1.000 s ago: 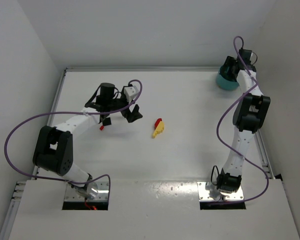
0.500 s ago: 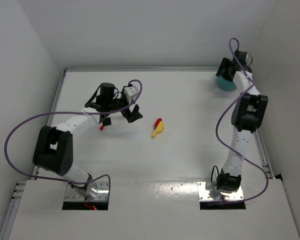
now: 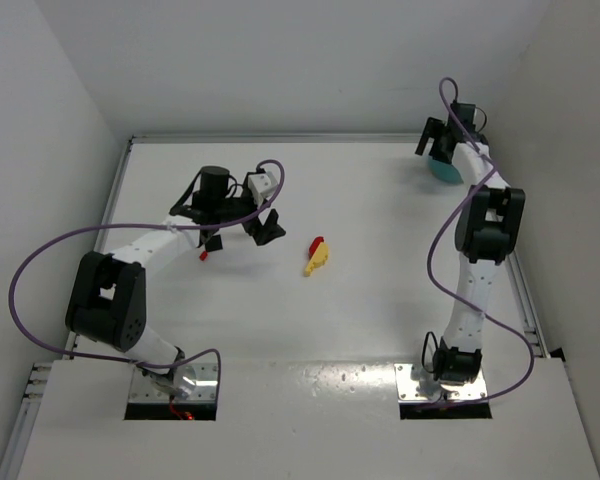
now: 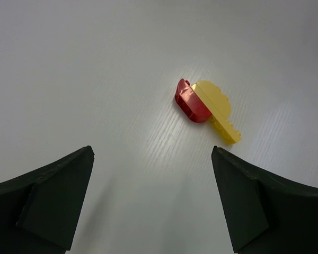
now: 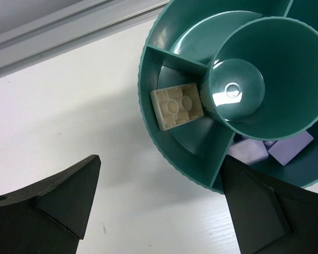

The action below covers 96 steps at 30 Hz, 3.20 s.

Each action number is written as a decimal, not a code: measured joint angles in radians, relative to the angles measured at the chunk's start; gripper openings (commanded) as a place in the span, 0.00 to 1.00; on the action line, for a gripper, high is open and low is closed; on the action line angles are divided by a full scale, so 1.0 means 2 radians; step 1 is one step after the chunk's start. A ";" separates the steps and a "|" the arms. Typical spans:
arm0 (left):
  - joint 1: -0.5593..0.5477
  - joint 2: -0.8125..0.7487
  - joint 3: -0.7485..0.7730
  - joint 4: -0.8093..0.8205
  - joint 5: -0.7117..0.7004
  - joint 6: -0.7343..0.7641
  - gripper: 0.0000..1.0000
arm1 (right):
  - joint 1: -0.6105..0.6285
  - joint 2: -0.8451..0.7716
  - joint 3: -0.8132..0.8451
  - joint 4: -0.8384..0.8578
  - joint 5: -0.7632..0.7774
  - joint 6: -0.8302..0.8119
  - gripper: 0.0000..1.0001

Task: Sort the legos into containers by color

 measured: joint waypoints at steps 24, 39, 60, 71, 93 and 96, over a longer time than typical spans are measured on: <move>0.000 0.000 -0.012 0.013 0.005 0.000 1.00 | 0.021 -0.113 -0.117 0.054 -0.006 -0.005 0.94; 0.000 0.000 -0.013 0.014 0.007 0.000 1.00 | 0.018 -0.138 -0.185 0.181 0.082 -0.074 0.95; 0.004 0.000 -0.013 0.014 0.010 0.000 1.00 | 0.005 -0.072 -0.157 0.212 0.115 -0.105 1.00; 0.004 0.000 -0.013 0.014 0.011 0.000 1.00 | -0.019 -0.051 -0.125 0.197 0.077 -0.085 1.00; 0.004 0.003 -0.013 0.018 0.014 -0.002 1.00 | -0.039 -0.035 -0.108 0.173 0.006 -0.040 1.00; 0.004 0.003 -0.013 0.018 0.014 -0.002 1.00 | -0.039 -0.037 -0.110 0.173 -0.002 -0.032 1.00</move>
